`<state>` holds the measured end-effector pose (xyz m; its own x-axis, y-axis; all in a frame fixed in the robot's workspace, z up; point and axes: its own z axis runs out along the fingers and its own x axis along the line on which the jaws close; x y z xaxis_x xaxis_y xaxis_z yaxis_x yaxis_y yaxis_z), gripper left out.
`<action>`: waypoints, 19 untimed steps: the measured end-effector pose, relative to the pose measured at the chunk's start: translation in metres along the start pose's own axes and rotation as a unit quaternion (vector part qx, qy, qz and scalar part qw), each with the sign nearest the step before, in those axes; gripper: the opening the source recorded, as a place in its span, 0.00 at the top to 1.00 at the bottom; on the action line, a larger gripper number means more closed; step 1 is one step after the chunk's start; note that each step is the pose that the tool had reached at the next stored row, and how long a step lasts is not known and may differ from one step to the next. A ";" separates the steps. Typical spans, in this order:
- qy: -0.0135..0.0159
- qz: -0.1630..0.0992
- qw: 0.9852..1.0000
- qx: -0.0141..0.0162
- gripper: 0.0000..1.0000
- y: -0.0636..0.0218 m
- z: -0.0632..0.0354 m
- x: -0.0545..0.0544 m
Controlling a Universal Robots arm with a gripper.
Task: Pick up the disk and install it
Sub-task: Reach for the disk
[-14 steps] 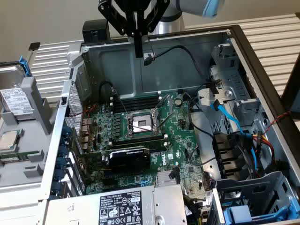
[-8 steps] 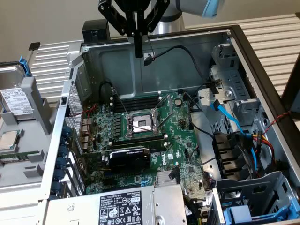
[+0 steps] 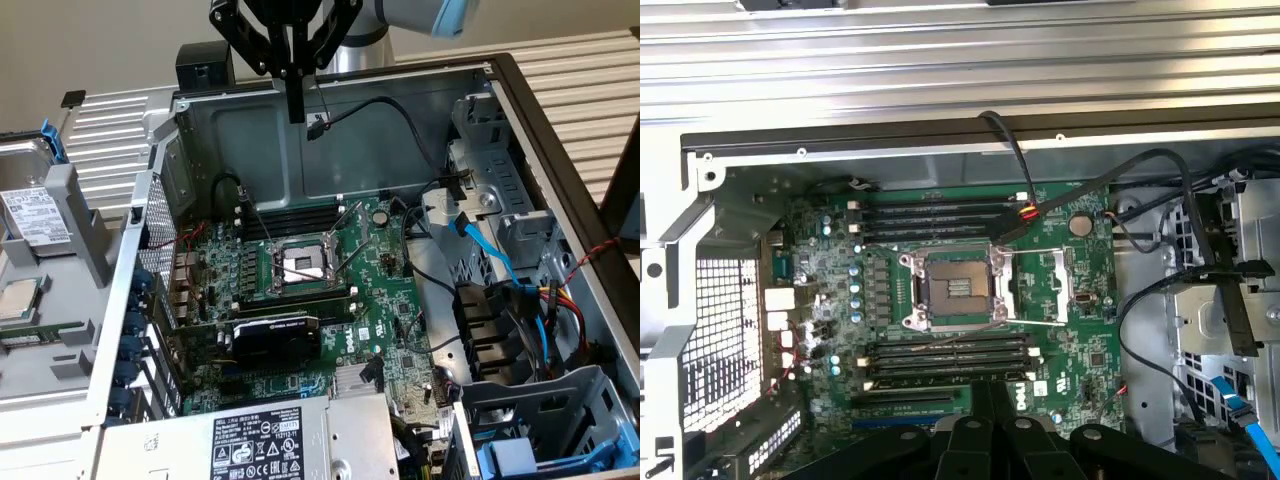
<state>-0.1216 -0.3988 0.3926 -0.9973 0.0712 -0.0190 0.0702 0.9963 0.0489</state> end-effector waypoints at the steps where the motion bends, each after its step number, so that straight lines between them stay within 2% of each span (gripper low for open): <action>1: 0.000 0.000 1.000 0.000 0.89 -0.0001 -0.0001 0.002; 9: -0.001 0.000 1.000 0.000 0.89 -0.0019 -0.0007 0.032; 11: -0.001 0.000 1.000 0.000 0.89 -0.0022 -0.0007 0.035; 12: 0.001 0.000 1.000 0.000 0.89 -0.0022 -0.0007 0.035; 15: 0.001 0.001 1.000 0.000 0.89 -0.0024 -0.0007 0.036; 19: 0.001 0.000 1.000 0.000 0.89 -0.0035 -0.0010 0.052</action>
<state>-0.1737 -0.3987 0.3925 -0.9973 0.0720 -0.0169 0.0711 0.9963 0.0484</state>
